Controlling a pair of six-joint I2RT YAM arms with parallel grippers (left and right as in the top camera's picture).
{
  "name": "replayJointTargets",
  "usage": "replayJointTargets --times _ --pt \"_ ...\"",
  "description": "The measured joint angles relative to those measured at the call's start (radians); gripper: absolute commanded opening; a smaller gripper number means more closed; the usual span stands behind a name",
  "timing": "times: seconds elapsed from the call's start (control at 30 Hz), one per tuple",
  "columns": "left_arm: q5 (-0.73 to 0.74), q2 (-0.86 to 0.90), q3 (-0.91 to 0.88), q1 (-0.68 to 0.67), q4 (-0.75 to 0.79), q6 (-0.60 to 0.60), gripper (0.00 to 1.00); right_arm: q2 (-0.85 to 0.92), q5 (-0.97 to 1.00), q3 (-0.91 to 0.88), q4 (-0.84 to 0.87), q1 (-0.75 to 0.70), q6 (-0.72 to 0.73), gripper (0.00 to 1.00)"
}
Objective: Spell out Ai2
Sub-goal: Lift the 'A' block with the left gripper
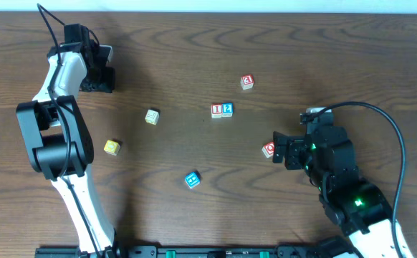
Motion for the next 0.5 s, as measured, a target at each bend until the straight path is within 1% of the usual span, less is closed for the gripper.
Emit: replayJointTargets --times 0.3,0.5 --pt "0.0 0.0 0.0 0.0 -0.004 -0.003 0.3 0.0 0.0 0.0 0.0 0.0 0.0 0.99" --pt "0.006 0.0 0.0 0.0 -0.005 -0.033 0.23 0.0 0.0 0.0 0.0 0.0 0.0 0.99"
